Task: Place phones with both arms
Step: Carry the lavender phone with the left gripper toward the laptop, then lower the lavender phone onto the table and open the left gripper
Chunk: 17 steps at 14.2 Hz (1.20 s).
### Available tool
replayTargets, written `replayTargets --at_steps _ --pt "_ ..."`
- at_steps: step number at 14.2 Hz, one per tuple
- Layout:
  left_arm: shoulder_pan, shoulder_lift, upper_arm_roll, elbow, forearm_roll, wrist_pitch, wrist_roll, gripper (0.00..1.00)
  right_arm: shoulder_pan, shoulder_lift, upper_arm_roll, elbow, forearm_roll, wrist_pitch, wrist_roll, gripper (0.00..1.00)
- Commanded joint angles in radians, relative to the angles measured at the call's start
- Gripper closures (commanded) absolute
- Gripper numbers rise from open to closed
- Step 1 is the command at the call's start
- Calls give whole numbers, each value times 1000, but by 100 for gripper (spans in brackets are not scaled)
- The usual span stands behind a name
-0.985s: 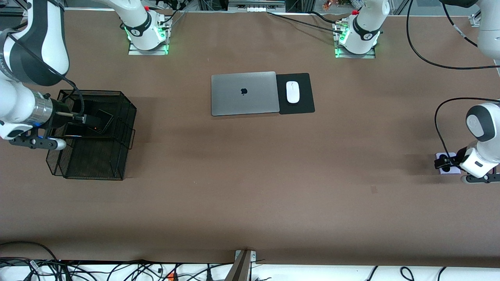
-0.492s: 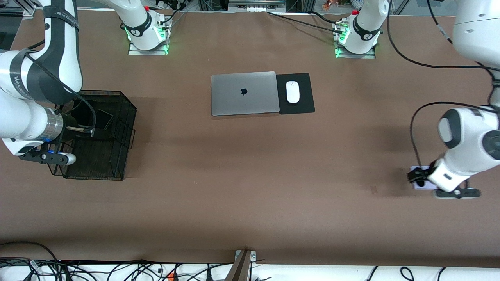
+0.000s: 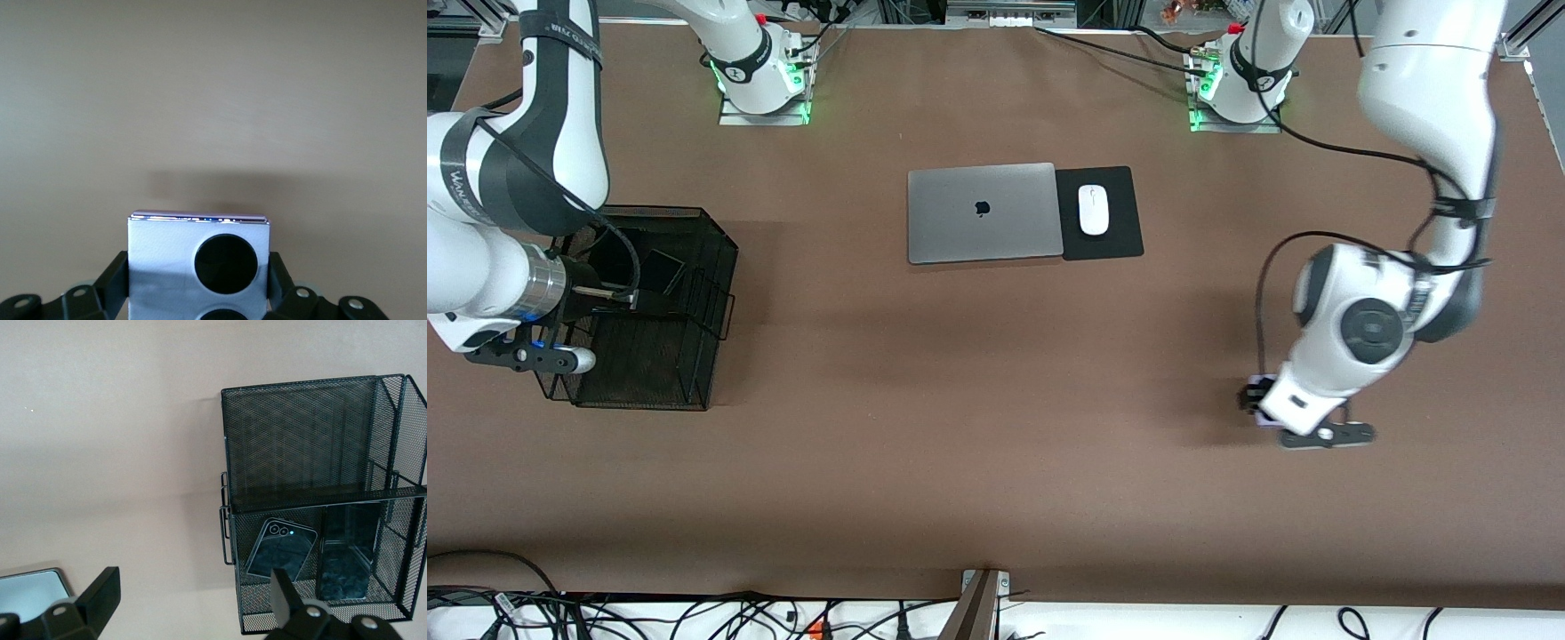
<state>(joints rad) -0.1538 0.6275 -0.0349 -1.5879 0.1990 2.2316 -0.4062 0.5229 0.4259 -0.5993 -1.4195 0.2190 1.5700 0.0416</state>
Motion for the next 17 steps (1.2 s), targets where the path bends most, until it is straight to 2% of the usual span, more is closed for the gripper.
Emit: replayTargets --at_steps 1,3,6,10,13,17 --pt "-130 52 18 58 14 -27 -162 70 -9 2 -4 20 20 -28 -15 1" --pt "-211 96 16 109 11 -44 -271 70 -15 2 -4 20 20 -28 -23 1" --pt "-315 181 12 256 -1 -133 -357 70 -15 2 -4 20 20 -28 -23 1" --pt "-394 302 10 439 -33 -132 -382 70 -14 2 -4 20 20 -28 -22 1" --pt "-440 369 10 503 -36 -96 -370 70 -14 2 -4 19 20 -28 -22 1" --pt "-504 406 0 510 -59 -63 -381 70 -14 2 -4 19 20 -28 -23 0"
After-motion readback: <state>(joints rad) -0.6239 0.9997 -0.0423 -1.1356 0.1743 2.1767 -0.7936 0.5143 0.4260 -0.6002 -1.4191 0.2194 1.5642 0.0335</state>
